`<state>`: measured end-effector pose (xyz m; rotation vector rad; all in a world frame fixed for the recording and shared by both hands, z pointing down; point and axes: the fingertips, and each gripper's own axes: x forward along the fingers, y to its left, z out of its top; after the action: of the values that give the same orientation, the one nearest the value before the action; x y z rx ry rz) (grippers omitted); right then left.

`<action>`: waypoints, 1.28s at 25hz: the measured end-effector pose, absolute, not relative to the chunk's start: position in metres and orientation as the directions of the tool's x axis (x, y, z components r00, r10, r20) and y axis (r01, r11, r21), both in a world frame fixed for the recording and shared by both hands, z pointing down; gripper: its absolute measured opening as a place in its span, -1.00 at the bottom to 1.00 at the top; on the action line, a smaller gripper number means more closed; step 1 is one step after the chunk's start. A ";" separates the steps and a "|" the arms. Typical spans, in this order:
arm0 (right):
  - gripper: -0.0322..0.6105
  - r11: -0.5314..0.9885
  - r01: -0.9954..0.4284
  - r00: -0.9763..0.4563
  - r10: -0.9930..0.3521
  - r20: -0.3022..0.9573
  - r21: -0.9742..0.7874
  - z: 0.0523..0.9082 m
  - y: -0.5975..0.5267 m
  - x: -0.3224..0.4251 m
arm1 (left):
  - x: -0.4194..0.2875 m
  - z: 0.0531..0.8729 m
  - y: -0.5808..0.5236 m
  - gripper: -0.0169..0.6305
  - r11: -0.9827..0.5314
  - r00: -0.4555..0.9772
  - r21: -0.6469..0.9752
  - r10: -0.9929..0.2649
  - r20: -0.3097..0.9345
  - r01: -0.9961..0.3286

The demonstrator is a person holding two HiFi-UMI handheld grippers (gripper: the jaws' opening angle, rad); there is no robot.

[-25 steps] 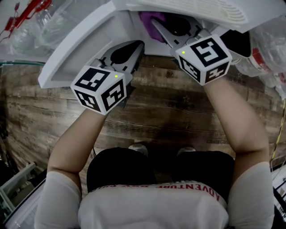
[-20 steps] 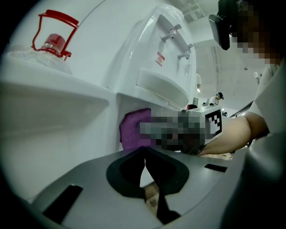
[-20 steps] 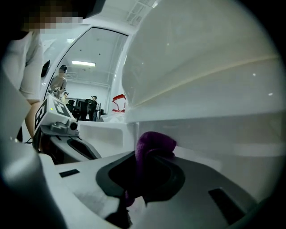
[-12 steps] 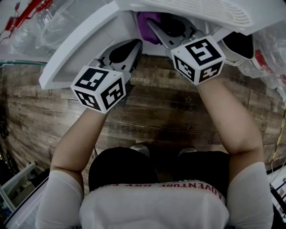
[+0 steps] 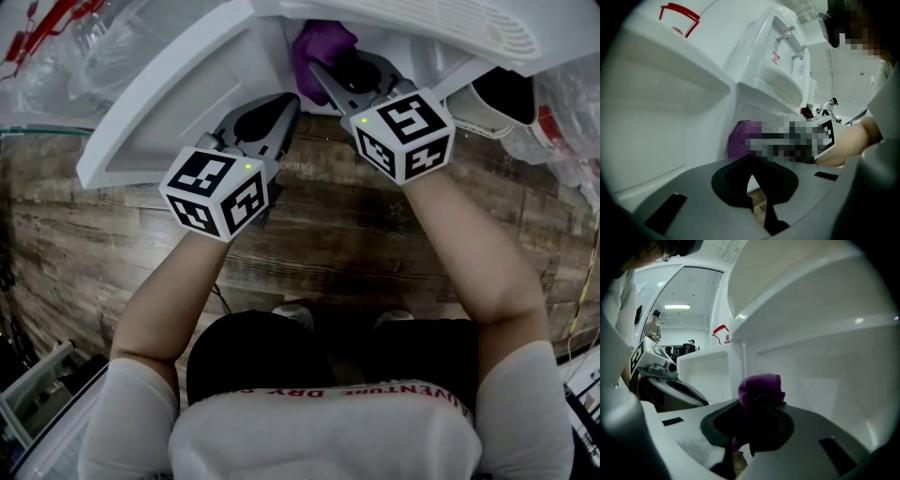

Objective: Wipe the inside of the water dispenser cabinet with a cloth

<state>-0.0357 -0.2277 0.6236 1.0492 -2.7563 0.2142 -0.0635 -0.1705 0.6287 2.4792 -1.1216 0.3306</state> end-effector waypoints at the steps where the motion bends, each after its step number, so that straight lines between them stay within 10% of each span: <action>1: -0.72 0.738 -0.671 -0.730 -0.640 0.240 -0.069 0.631 -0.227 -0.036 | -0.063 0.631 -0.170 -0.86 -0.597 0.651 0.264 -0.662 0.372 -0.757; 32: -0.72 0.636 -0.764 -0.563 -0.576 0.592 -0.108 0.795 -0.224 -0.020 | -0.068 0.668 -0.146 -0.86 -0.623 0.658 0.252 -0.594 0.463 -0.740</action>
<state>-0.0202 -0.2239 0.7945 1.0475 -2.3426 0.4850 -0.0683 -0.1457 0.6684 2.4539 -1.0462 0.4715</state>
